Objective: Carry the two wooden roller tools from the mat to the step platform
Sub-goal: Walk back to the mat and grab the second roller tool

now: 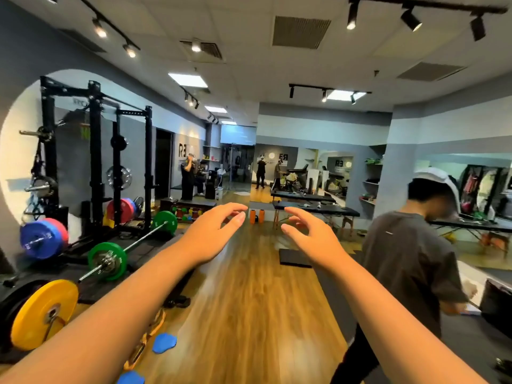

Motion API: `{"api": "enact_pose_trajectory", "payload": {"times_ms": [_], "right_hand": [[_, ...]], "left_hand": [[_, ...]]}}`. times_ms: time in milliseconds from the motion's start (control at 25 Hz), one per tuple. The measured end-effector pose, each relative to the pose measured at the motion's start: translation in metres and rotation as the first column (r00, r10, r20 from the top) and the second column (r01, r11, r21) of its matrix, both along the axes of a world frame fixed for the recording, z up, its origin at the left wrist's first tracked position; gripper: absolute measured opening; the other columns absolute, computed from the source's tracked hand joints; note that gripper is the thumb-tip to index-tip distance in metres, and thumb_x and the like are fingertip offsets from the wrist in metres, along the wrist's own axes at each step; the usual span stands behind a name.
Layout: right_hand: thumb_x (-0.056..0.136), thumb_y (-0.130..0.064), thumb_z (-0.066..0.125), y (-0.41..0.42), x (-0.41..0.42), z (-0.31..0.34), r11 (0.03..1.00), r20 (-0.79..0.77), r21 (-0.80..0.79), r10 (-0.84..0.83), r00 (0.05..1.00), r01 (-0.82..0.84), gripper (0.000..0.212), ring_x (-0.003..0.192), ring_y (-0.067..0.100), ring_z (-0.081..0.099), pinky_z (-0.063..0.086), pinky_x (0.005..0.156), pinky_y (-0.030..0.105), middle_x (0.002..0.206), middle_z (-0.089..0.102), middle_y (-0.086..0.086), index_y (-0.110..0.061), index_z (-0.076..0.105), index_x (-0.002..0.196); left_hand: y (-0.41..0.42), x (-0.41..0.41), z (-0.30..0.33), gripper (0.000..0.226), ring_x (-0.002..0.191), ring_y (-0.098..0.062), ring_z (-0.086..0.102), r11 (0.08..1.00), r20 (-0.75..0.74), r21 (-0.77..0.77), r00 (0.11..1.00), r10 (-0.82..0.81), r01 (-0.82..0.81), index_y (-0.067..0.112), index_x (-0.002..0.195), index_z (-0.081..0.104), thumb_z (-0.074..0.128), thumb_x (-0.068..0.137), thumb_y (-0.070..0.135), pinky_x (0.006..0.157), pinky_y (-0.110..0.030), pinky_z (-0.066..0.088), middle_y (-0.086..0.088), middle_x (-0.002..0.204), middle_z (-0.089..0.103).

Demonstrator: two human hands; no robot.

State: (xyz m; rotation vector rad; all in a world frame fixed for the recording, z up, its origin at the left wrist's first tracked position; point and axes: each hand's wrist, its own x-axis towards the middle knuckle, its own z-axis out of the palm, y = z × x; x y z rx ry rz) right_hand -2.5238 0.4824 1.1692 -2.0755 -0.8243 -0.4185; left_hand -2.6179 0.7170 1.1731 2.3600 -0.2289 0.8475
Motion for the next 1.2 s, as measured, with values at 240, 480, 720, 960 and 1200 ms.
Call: {"api": "enact_pose_trajectory", "payload": {"times_ms": [240, 480, 720, 960, 1200], "right_hand": [[0.098, -0.046, 0.060, 0.060, 0.135, 0.041, 0.995, 0.067, 0.088, -0.043, 0.997, 0.037, 0.050, 0.125, 0.005, 0.053, 0.041, 0.101, 0.029, 0.135, 0.061, -0.011, -0.040, 0.052, 0.146], [0.098, -0.048, 0.060, 0.094, 0.298, 0.026, 0.993, 0.050, 0.108, -0.052, 0.997, 0.046, 0.048, 0.124, 0.005, 0.053, 0.041, 0.101, 0.030, 0.124, 0.058, -0.021, -0.045, 0.051, 0.145], [0.098, -0.046, 0.060, 0.129, 0.481, 0.053, 0.997, 0.074, 0.082, -0.006, 0.997, 0.000, 0.049, 0.121, 0.001, 0.051, 0.039, 0.098, 0.026, 0.131, 0.058, -0.017, -0.043, 0.051, 0.146], [0.099, -0.046, 0.059, 0.181, 0.664, 0.049, 0.998, 0.054, 0.053, 0.028, 0.998, -0.031, 0.048, 0.120, 0.000, 0.048, 0.037, 0.099, 0.026, 0.131, 0.056, -0.016, -0.044, 0.049, 0.146], [0.099, -0.046, 0.059, 0.242, 0.836, 0.043, 0.998, 0.071, 0.060, 0.016, 0.997, -0.021, 0.047, 0.113, -0.011, 0.047, 0.038, 0.097, 0.023, 0.131, 0.054, -0.023, -0.046, 0.050, 0.145]], "left_hand": [[0.069, 0.149, 0.045, 0.038, 0.119, 0.001, 0.053, 0.998, 0.075, 0.032, 0.995, -0.065, 0.063, 0.034, 0.142, 0.056, 0.044, 0.106, 0.042, 0.086, -0.009, 0.035, 0.018, 0.132, 0.059], [0.108, 0.309, 0.020, 0.037, 0.121, 0.000, 0.053, 0.996, 0.027, -0.008, 0.996, -0.087, 0.087, 0.032, 0.141, 0.056, 0.045, 0.107, 0.041, 0.093, -0.016, 0.040, 0.015, 0.136, 0.059], [0.134, 0.490, 0.053, 0.035, 0.118, 0.006, 0.054, 0.997, 0.071, -0.004, 0.995, -0.075, 0.076, 0.036, 0.139, 0.057, 0.046, 0.106, 0.043, 0.095, -0.017, 0.043, 0.018, 0.132, 0.062], [0.181, 0.670, 0.043, 0.037, 0.123, 0.008, 0.051, 0.999, 0.078, -0.011, 0.996, -0.047, 0.049, 0.036, 0.140, 0.057, 0.045, 0.106, 0.044, 0.102, -0.022, 0.042, 0.020, 0.134, 0.060], [0.245, 0.847, 0.025, 0.036, 0.118, 0.011, 0.053, 0.991, 0.072, -0.097, 0.994, -0.085, 0.092, 0.040, 0.139, 0.057, 0.046, 0.105, 0.045, 0.099, -0.019, 0.043, 0.023, 0.130, 0.061]]}}
